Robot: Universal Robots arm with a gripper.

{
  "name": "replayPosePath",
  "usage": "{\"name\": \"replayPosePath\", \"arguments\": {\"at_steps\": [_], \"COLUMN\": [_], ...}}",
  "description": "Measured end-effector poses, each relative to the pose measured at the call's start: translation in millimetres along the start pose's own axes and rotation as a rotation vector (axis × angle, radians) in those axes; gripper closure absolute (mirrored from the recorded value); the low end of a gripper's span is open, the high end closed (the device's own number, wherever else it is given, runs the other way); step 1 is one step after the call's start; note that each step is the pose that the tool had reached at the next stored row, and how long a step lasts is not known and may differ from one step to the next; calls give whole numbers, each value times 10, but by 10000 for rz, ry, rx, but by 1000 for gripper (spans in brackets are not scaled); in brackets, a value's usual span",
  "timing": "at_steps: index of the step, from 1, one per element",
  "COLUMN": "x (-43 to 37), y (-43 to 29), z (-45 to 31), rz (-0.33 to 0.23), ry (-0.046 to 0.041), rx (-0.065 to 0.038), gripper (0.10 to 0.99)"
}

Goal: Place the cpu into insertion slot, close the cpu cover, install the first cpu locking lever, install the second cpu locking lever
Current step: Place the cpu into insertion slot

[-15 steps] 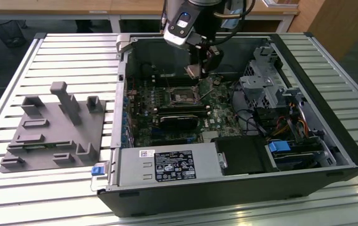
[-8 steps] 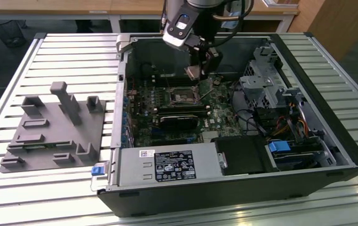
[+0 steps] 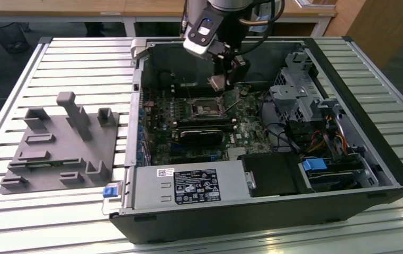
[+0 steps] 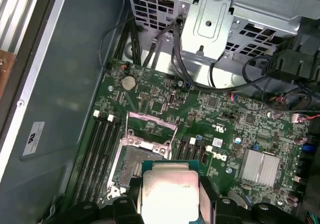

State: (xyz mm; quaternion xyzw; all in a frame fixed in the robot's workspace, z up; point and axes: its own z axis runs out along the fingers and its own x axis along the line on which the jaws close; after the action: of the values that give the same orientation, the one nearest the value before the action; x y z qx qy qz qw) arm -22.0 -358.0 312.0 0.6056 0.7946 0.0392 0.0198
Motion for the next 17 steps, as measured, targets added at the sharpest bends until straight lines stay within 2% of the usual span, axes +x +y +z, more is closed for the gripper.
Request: {"name": "replayPosePath", "arguments": {"at_steps": [17], "x": [-1], "y": [-5], "z": [56], "rz": [47], "ry": [-4], "rx": [0], "gripper": [549]}}
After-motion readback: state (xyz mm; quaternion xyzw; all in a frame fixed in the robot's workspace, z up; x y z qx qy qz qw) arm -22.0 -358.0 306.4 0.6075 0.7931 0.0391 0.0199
